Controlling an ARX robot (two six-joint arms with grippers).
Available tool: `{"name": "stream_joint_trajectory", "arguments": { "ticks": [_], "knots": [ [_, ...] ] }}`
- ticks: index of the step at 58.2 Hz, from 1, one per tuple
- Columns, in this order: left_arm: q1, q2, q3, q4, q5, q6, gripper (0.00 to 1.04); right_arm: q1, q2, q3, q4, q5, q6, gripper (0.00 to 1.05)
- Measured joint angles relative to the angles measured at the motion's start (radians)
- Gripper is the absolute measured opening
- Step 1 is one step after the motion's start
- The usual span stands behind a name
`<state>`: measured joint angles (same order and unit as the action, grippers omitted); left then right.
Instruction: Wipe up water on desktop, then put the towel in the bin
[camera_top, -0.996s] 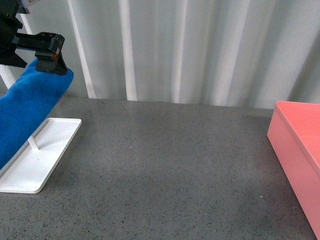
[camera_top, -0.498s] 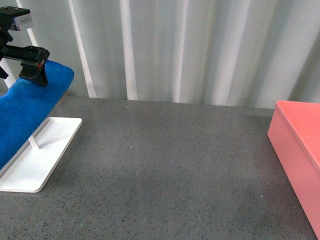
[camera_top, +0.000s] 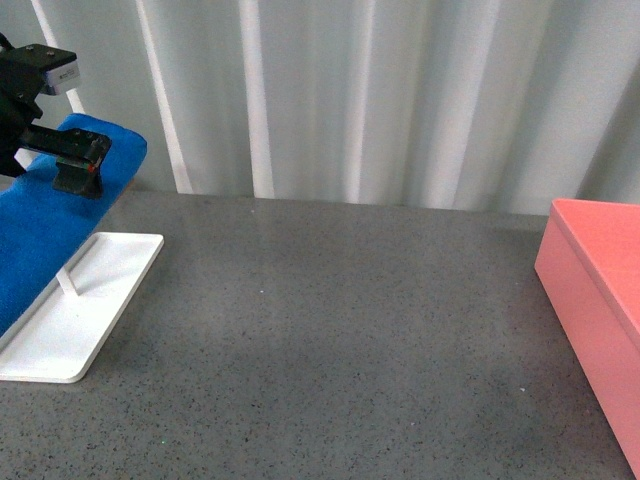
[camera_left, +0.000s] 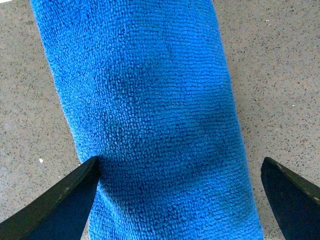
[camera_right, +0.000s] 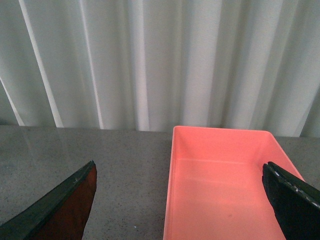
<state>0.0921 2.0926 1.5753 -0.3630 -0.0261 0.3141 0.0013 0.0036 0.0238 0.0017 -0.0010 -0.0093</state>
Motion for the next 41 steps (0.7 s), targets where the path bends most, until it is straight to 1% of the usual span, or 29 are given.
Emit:
{"name": "stream_joint_trajectory", "arguments": {
  "ticks": [12,15,19,25,28,31,34,38,41],
  "knots": [
    [0.002,0.000,-0.031,0.030,-0.006,0.016,0.98,0.000,0.000,0.000,0.000,0.000,0.000,0.98],
    [0.002,0.000,-0.037,0.036,-0.007,0.021,0.94,0.000,0.000,0.000,0.000,0.000,0.000,0.98],
    [0.003,0.000,-0.045,0.046,-0.009,0.023,0.82,0.000,0.000,0.000,0.000,0.000,0.000,0.98],
    [0.005,0.000,-0.054,0.056,-0.010,0.027,0.66,0.000,0.000,0.000,0.000,0.000,0.000,0.98],
    [0.007,0.000,-0.055,0.058,-0.017,0.029,0.55,0.000,0.000,0.000,0.000,0.000,0.000,0.98],
    [0.012,-0.001,-0.055,0.063,-0.017,0.030,0.42,0.000,0.000,0.000,0.000,0.000,0.000,0.98],
    [0.014,-0.007,-0.057,0.063,-0.017,0.031,0.31,0.000,0.000,0.000,0.000,0.000,0.000,0.98],
    [0.014,-0.019,-0.057,0.061,-0.008,0.033,0.15,0.000,0.000,0.000,0.000,0.000,0.000,0.98],
    [0.014,-0.027,-0.057,0.055,-0.003,0.033,0.08,0.000,0.000,0.000,0.000,0.000,0.000,0.98]
  ]
}}
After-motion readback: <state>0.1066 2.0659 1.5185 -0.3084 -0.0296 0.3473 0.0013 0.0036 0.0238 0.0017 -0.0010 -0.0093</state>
